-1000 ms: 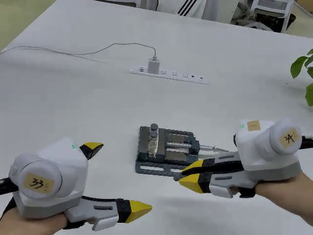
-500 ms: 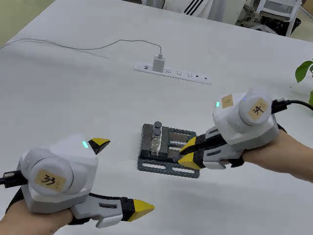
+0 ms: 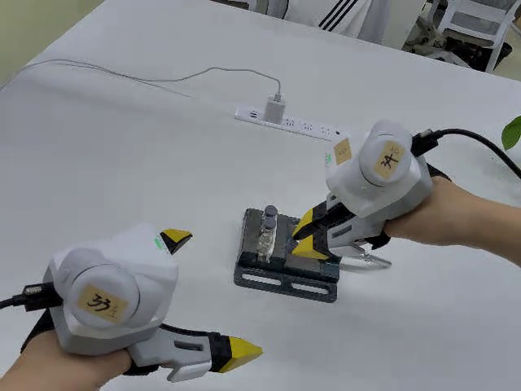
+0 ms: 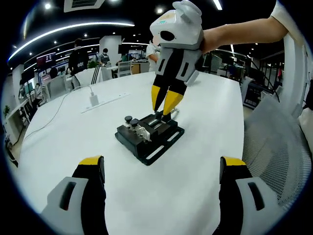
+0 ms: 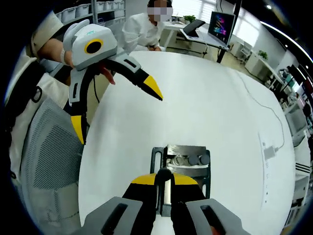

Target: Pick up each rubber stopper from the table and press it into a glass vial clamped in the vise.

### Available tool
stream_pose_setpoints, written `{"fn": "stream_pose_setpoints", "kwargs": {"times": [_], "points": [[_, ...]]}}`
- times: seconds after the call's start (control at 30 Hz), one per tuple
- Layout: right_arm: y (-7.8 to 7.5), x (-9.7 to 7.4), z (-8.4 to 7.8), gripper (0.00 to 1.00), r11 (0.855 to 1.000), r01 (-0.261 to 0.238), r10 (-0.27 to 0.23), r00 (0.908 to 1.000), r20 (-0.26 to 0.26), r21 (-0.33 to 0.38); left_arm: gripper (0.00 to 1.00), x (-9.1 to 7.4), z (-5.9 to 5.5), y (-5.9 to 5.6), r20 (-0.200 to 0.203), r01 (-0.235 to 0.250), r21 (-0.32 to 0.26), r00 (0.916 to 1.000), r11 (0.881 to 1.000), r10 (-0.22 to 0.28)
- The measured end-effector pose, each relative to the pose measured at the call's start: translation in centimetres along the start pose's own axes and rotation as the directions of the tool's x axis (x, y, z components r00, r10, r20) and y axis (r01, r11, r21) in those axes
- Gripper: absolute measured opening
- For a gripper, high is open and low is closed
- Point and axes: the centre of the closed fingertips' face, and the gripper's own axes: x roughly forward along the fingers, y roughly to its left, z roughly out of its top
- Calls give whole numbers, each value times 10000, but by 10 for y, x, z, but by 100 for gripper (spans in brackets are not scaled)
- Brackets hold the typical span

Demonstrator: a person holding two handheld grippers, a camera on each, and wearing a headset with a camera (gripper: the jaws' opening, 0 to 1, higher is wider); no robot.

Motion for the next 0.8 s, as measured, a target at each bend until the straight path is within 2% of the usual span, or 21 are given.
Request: {"fn": "stream_pose_setpoints", "kwargs": {"times": [0.27, 0.57, 0.8], "points": [[-10, 3, 2, 4, 9971, -361, 317, 9974, -647, -669, 97, 0, -1, 0, -16, 27, 58, 10000, 10000, -27], [-17, 8, 3, 4, 9854, -738, 515, 9882, -1444, -1533, 97, 2, -3, 2, -52, 44, 82, 10000, 10000, -44], [-18, 16, 6, 4, 9847, -870, 600, 9828, -1747, -1509, 97, 3, -3, 2, -50, 66, 76, 10000, 9999, -65]]}}
